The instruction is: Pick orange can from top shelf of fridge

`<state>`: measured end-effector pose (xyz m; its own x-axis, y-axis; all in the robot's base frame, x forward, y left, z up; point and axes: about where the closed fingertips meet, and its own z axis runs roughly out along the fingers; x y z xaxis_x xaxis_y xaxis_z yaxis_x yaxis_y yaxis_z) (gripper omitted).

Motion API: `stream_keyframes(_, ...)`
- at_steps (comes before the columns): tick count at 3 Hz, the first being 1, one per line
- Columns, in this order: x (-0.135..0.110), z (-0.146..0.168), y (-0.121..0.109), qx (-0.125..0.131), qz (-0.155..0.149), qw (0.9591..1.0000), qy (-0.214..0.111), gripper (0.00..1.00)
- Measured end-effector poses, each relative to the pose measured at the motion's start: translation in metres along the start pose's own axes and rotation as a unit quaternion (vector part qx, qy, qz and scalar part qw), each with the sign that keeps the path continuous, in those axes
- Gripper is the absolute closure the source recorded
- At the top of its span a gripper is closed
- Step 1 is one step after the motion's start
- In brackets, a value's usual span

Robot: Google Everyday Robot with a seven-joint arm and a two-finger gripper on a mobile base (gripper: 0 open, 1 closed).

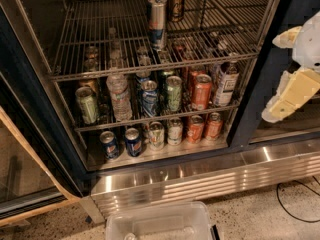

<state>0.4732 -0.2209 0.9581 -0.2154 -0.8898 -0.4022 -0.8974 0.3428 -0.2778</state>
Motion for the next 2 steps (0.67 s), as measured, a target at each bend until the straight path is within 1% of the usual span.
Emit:
stream_keyframes(1,-0.0207,-0.0014,-0.0138,0.025,0.021,0.9976,-0.061,0.00)
stream_keyframes(2,-0.0215,-0.0013,-0.0138,0.025,0.020,0.9976,-0.062,0.00)
